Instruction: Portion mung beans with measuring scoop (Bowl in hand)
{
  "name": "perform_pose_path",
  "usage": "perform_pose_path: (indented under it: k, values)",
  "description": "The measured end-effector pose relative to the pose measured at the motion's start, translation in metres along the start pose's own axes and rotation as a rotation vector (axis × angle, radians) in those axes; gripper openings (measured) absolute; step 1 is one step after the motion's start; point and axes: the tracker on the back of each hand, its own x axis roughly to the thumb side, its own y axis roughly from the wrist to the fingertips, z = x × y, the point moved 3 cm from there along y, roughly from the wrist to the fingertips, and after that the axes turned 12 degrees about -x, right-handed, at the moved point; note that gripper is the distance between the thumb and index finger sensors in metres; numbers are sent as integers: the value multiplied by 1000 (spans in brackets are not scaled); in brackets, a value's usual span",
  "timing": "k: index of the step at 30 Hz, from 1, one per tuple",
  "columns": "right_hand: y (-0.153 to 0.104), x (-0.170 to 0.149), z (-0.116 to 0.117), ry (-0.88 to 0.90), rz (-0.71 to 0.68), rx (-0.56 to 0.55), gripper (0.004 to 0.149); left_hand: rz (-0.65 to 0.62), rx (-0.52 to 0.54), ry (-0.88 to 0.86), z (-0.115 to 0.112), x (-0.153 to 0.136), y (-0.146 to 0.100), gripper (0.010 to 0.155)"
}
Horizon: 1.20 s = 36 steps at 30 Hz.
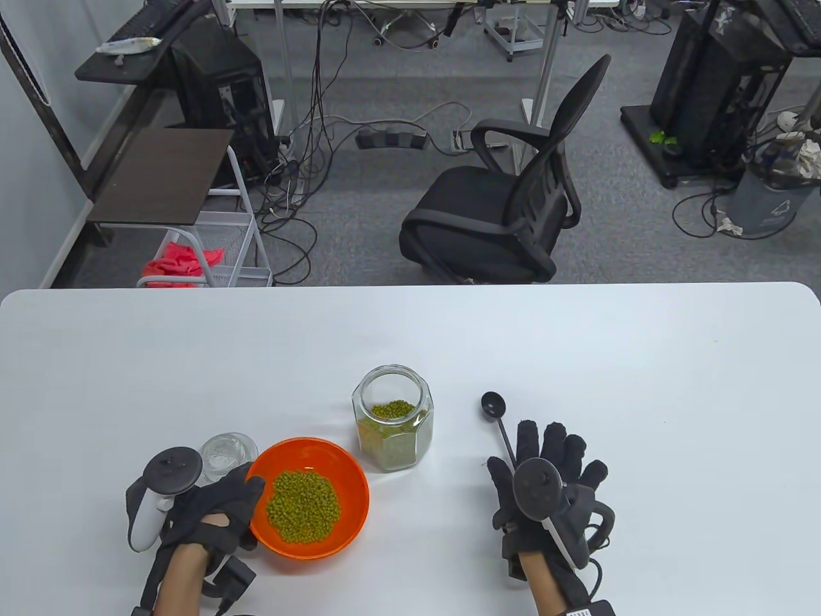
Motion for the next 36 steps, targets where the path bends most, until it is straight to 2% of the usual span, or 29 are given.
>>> perform_pose_path:
  k: [9, 15, 21, 28, 36]
  values:
    - [-3, 0, 4, 5, -17, 36, 75, -2, -39, 2, -8, 1, 5, 63]
    - [-4, -1, 4, 15, -14, 43, 75, 62, -8, 33, -7, -4, 4, 63]
    - [-5, -1, 5, 18, -15, 62, 75, 121, -21, 57, -5, -8, 3, 62]
    - [-5, -1, 6, 27, -8, 78, 76, 227, 65, 186, -2, -8, -1, 64]
    - [-7, -1, 7, 42, 8, 94, 76, 263, 114, 296, -1, -2, -4, 63]
